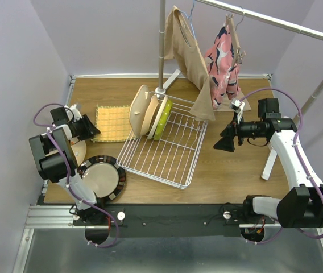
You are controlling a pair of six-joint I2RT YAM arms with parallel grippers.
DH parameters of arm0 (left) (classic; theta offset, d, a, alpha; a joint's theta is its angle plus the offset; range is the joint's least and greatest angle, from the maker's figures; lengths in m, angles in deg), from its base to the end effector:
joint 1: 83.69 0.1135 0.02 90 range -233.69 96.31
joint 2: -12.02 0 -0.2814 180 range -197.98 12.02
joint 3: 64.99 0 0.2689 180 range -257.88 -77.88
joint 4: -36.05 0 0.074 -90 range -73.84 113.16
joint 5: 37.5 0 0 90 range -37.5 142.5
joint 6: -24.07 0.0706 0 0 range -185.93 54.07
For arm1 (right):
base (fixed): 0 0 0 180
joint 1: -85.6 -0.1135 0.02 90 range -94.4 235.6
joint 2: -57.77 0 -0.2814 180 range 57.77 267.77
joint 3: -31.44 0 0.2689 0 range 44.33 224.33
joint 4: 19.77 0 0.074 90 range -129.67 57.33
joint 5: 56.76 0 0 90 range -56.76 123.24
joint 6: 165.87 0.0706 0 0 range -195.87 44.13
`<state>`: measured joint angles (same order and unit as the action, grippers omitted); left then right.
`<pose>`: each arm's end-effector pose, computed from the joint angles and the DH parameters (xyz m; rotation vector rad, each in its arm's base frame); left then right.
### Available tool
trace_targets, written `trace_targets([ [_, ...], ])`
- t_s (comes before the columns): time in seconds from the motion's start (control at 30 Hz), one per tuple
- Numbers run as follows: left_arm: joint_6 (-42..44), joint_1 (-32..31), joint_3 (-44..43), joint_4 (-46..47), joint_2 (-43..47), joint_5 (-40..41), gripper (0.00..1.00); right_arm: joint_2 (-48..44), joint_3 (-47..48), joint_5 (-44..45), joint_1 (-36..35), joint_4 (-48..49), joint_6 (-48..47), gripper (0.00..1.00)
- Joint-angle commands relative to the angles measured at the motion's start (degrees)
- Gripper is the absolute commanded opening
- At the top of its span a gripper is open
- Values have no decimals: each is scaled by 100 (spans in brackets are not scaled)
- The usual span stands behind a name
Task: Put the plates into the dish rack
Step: Grab a plate with the left arm
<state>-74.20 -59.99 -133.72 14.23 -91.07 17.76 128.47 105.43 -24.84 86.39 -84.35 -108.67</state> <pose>0.3634 0.1156 0.1261 -0.4429 2.3777 -0.6481 0.2497 0.0565 0.2969 -0.9075 2.0294 1.0071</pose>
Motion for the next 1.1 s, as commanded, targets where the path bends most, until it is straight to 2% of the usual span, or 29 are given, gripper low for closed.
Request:
trace_targets([
  [0.0, 317, 134, 205, -1322, -431, 390, 49, -82, -107, -212, -18, 185, 28, 100],
  [0.17, 440, 196, 213, -1304, -651, 30, 47, -73, -134, -274, -27, 264, 54, 100],
  [0.3, 511, 196, 108, -1322, -800, -94, 40, -91, -151, -230, -27, 264, 28, 100],
  [0.4, 546, 196, 46, -1348, -853, -155, 26, -100, -151, -230, -27, 264, 36, 100],
  [0.43, 563, 196, 38, -1348, -853, -164, 17, -100, -151, -238, -27, 272, 36, 100],
  [0.5, 572, 222, 20, -1340, -818, -208, 11, -100, -151, -238, -18, 264, 45, 100],
  [0.53, 581, 248, 29, -1348, -757, -235, 2, -91, -151, -238, -27, 264, 54, 100],
  [0.57, 572, 275, 20, -1340, -722, -270, 0, -100, -151, -230, -27, 264, 54, 100],
  [0.73, 511, 529, 55, -1287, -292, -507, 0, -91, -107, -230, -27, 255, 72, 100],
  [1.07, -95, 952, 388, -637, 526, -1771, 0, -21, 95, -300, -27, 255, 142, 100],
])
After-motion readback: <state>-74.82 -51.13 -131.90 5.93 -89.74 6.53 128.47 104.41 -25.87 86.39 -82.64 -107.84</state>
